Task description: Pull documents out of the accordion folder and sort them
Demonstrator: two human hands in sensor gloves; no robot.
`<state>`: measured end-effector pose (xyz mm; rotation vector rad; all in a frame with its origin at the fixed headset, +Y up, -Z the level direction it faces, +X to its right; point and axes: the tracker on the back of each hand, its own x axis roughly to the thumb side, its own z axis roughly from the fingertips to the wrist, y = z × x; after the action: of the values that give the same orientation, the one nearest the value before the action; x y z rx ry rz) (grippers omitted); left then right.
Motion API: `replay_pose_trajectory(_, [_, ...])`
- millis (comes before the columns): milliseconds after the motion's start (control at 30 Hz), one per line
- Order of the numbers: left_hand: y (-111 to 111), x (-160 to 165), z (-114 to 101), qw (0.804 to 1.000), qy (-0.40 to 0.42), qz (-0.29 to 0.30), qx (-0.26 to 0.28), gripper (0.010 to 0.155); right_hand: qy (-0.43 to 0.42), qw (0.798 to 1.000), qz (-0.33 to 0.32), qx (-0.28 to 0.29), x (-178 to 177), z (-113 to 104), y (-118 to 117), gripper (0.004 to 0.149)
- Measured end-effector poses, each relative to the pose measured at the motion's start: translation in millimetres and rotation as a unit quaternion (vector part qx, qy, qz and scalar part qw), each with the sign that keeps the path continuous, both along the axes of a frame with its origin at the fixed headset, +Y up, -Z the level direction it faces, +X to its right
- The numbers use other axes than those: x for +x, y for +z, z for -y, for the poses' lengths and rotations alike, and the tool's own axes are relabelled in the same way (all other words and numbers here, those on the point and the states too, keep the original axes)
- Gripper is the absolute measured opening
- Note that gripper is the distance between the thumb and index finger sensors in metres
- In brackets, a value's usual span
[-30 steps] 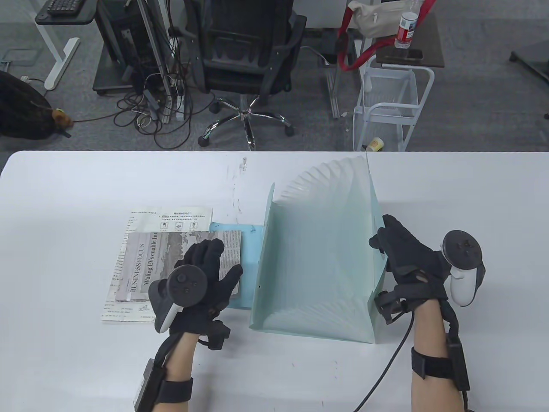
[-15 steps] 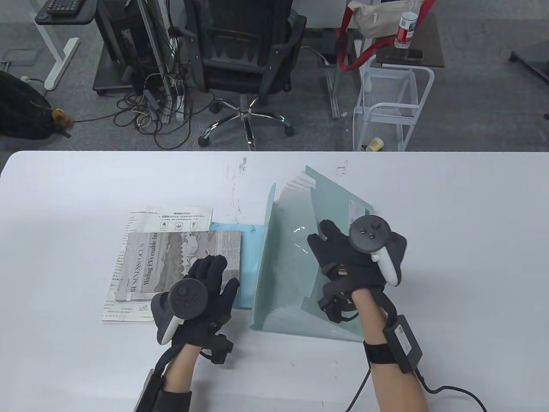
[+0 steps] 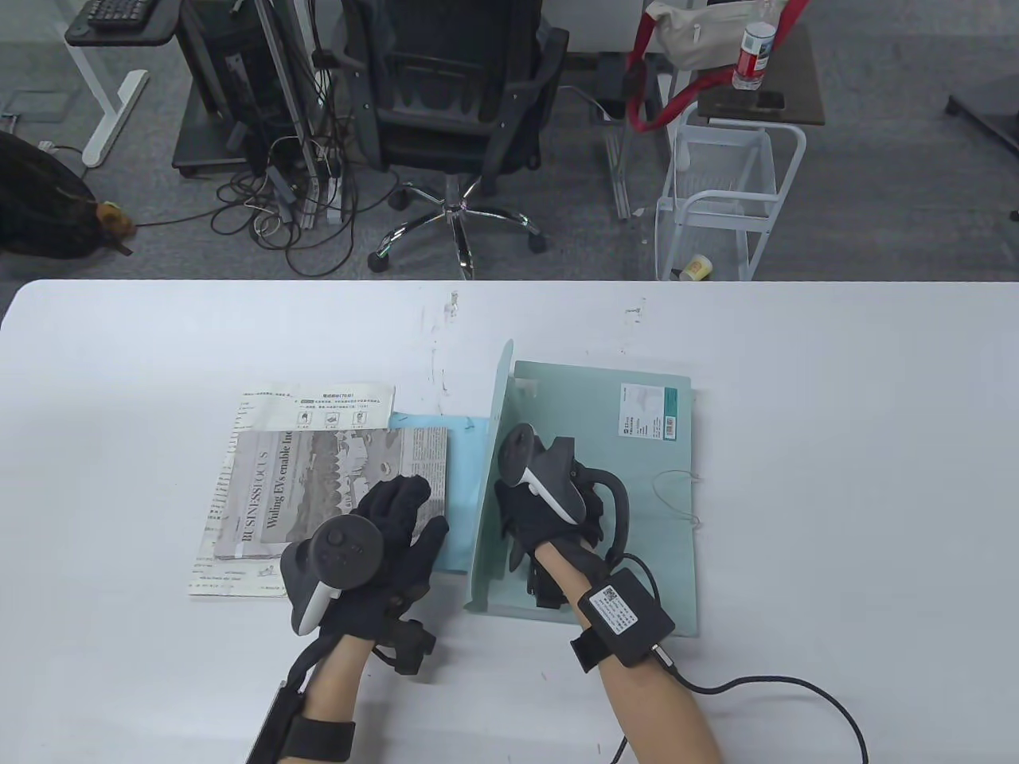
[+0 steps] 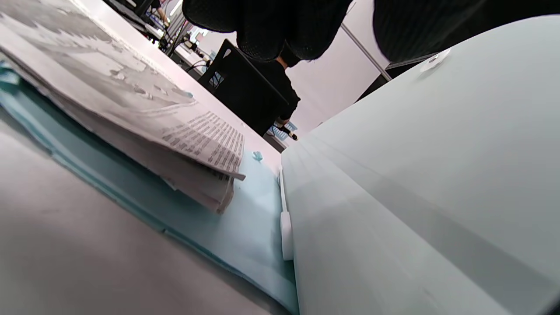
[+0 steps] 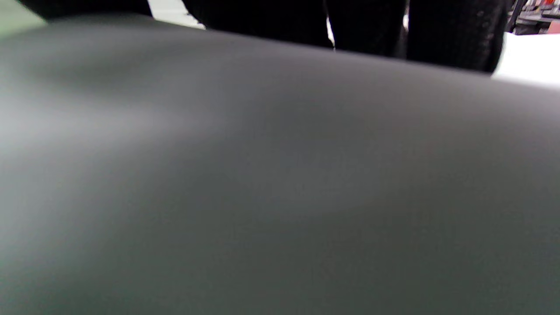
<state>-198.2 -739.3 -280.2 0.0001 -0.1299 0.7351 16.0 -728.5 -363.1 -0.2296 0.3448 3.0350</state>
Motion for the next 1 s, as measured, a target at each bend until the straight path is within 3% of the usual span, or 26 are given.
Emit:
replay_pose_trajectory(133, [-1.2, 2.2, 4.0, 1.000, -0.019, 0.009, -0.009, 0.066, 0.017, 1.000, 0.002, -0.003, -2.2, 5.4, -0.3, 0.067])
replay_pose_trajectory(200, [-1.3, 4.1, 3.6, 1.000, -0.015, 0.018, -0.010, 0.065, 0.021, 0.999, 0.011, 0.047, 3.3, 7.2, -0.3, 0.056])
replay_pose_trajectory(267, [-0.9, 6.6, 1.1, 0.999, 0.011, 0.033, -0.004, 0.052, -0.024, 0.999, 0.026, 0.042, 16.2, 7.6, -2.8, 0.056])
replay_pose_trajectory(467, [1.8, 20.0, -0.7, 0.994, 0.057, 0.097, 0.009, 0.050, -0.199, 0.979, 0.046, 0.018, 56.1, 1.7, -5.7, 0.066])
replay_pose_trajectory(567, [2.2, 28.0, 1.0, 0.992, 0.026, 0.121, -0.002, 0.053, -0.309, 0.949, 0.055, -0.019, 83.3, 1.6, -8.0, 0.061])
replay_pose_trajectory(667, [2.3, 36.3, 6.9, 0.988, 0.005, 0.153, -0.026, 0.053, -0.418, 0.905, 0.065, -0.053, 112.2, 5.1, -11.4, 0.058])
replay_pose_trajectory(733, [2.9, 44.1, 9.3, 0.985, -0.012, 0.166, -0.040, 0.053, -0.491, 0.864, 0.078, -0.083, 131.8, 3.9, -10.2, 0.057])
replay_pose_trajectory(800, [3.7, 49.3, 10.2, 0.983, -0.044, 0.170, -0.047, 0.053, -0.522, 0.844, 0.083, -0.089, 145.9, -2.1, -6.8, 0.055])
replay_pose_trajectory(867, [4.4, 54.1, 11.7, 0.980, -0.078, 0.176, -0.053, 0.052, -0.519, 0.846, 0.087, -0.084, 156.5, -9.8, -2.8, 0.054])
replay_pose_trajectory(1000, [4.6, 62.9, 11.1, 0.976, -0.116, 0.175, -0.060, 0.051, -0.478, 0.874, 0.083, -0.030, 180.2, -30.0, 7.3, 0.049])
